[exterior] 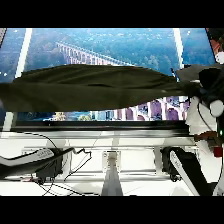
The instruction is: Fold the clothes and pants, and hang the long-sleeved shirts on hangers.
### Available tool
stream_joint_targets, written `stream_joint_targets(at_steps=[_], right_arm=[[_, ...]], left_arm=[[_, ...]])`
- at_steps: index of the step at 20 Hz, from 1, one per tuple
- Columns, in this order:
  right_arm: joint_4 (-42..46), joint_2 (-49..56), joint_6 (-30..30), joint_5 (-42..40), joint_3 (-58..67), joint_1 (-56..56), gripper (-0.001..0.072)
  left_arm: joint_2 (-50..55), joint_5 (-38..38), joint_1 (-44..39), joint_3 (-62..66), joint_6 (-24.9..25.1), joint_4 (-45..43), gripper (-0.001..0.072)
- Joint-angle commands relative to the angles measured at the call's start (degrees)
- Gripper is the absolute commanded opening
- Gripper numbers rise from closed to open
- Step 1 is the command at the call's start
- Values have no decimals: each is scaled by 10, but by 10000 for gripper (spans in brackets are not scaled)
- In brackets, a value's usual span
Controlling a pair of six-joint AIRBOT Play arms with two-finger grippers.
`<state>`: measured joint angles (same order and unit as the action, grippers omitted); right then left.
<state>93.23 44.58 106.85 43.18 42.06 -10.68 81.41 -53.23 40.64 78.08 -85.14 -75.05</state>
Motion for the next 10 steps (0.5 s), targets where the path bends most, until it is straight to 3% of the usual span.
stream_joint_targets(at_steps=[1, 6, 7, 8, 9, 10], right_arm=[[-21, 166, 26, -85, 88, 0, 29], [-46, 380, 78, -135, 235, 0, 31], [-47, 406, 78, -150, 251, 0, 73], [-49, 424, 78, -170, 260, 0, 381], [-49, 429, 78, -186, 261, 0, 717], [-49, 429, 78, -188, 262, 0, 688]], left_arm=[[109, 8, -67, 102, -41, -25, 15], [230, 51, -114, 173, -50, -23, 19], [238, 82, -120, 176, -49, -22, 35], [239, 112, -124, 176, -49, -23, 256], [236, 129, -128, 177, -49, -25, 720], [229, 130, -128, 178, -39, -30, 709]])
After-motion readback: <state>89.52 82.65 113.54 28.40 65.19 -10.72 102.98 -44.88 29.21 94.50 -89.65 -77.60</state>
